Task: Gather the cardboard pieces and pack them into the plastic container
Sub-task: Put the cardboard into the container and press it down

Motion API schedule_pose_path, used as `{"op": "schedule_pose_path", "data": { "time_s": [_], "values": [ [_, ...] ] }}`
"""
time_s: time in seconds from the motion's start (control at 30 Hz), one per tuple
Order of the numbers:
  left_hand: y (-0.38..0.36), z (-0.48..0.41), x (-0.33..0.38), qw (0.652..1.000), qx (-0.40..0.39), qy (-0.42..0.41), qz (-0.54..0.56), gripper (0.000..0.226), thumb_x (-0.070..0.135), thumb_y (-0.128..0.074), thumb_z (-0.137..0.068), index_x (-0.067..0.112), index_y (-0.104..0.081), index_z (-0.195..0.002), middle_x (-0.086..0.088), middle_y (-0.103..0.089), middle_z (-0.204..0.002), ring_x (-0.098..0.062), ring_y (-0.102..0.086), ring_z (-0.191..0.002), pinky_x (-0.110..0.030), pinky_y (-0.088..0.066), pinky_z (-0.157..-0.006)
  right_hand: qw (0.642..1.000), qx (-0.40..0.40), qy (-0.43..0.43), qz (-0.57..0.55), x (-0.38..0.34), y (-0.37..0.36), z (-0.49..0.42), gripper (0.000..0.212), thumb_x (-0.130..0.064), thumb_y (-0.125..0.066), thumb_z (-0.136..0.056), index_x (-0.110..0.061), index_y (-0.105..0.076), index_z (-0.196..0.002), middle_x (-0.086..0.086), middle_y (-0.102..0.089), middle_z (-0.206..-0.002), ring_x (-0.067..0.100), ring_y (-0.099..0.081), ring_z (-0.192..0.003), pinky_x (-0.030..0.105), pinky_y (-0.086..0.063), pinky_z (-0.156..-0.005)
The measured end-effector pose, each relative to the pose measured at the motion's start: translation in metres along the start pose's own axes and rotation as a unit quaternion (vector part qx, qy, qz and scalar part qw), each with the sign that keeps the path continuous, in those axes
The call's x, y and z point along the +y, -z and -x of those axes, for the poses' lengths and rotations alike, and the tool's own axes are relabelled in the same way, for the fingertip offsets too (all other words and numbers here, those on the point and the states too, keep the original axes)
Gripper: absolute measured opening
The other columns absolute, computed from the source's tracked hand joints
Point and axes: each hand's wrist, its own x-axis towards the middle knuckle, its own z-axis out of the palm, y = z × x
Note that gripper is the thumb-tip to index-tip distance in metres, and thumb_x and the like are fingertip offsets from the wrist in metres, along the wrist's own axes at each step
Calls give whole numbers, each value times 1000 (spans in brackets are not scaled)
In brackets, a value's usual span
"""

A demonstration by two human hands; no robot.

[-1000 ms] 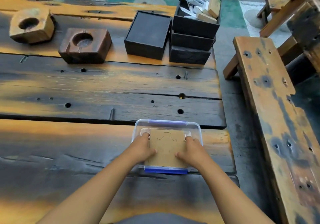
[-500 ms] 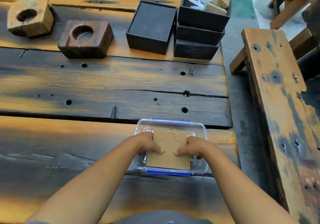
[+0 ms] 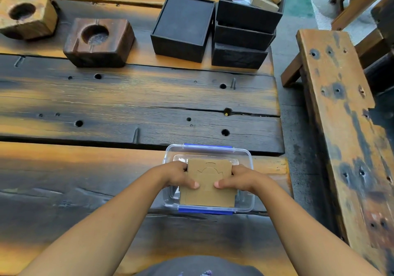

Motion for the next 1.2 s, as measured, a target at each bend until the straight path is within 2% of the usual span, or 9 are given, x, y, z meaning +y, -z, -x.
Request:
{"op": "schedule_pose_path", "data": {
  "time_s": [0.23, 0.37, 0.53, 0.6, 0.73, 0.87, 1.0, 1.1, 1.2],
  "values": [
    [-4, 0, 16, 988, -12, 57, -140, 77, 46, -81, -74, 15, -52, -138, -6, -58, -137, -29, -55, -123, -45, -43, -109, 994, 23, -45, 99, -7, -2, -6, 87, -58, -79, -64, -23, -49, -139, 3, -40, -145, 23, -52, -124, 41, -44, -106],
    [3, 1, 15, 992, -7, 52, -113, 76, 46, -81, -73, 16, -53, -137, -5, -57, -136, -29, -54, -123, -49, -43, -107, 988, 35, -47, 146, -5, 0, -5, 92, -66, -73, -66, -14, -48, -138, 5, -40, -143, 22, -50, -124, 33, -43, -102],
    [-3, 1, 17, 985, -18, 70, -155, 79, 48, -81, -73, 16, -51, -139, -6, -56, -140, -29, -53, -127, -44, -41, -110, 984, 35, -43, 171, -6, -2, -7, 93, -65, -72, -69, -14, -44, -141, 6, -31, -146, 22, -42, -131, 34, -38, -105],
    [-4, 0, 21, 981, -15, 86, -173, 81, 49, -79, -74, 14, -48, -141, -8, -54, -142, -30, -53, -127, -44, -41, -110, 981, 34, -54, 181, -8, -4, -8, 94, -67, -71, -69, -16, -43, -142, 8, -34, -145, 24, -41, -132, 36, -37, -105],
    [-1, 1, 23, 983, -18, 93, -160, 86, 49, -80, -73, 14, -44, -144, -9, -50, -146, -31, -49, -131, -48, -41, -110, 985, 31, -59, 160, -7, -2, -9, 96, -66, -75, -65, -16, -45, -141, 8, -43, -144, 24, -49, -126, 36, -41, -106],
    [1, 1, 22, 988, -23, 85, -130, 89, 48, -81, -72, 14, -42, -144, -9, -47, -148, -33, -46, -133, -50, -38, -112, 991, 22, -47, 126, -5, 2, -7, 86, -59, -79, -67, -17, -50, -136, 4, -50, -139, 18, -53, -105, 27, -43, -89],
    [1, 2, 18, 989, -44, 84, -109, 88, 48, -82, -71, 19, -43, -144, -4, -46, -149, -29, -42, -137, -48, -31, -116, 993, 5, -56, 100, -7, 2, -7, 86, -57, -80, -66, -20, -49, -138, 2, -52, -138, 22, -56, -117, 33, -48, -96],
    [1, 0, 16, 991, -47, 81, -99, 84, 45, -83, -72, 18, -45, -142, -3, -49, -147, -28, -44, -136, -47, -31, -117, 995, 12, -61, 79, -7, 1, -8, 79, -56, -80, -66, -23, -52, -132, 1, -58, -131, 24, -58, -113, 41, -50, -97],
    [2, -2, 16, 991, -37, 80, -97, 81, 41, -83, -73, 14, -48, -141, -6, -54, -142, -29, -50, -130, -46, -35, -115, 996, 7, -61, 58, -7, 1, -6, 75, -55, -80, -68, -25, -53, -131, -1, -60, -128, 24, -58, -112, 42, -48, -98]
  ]
}}
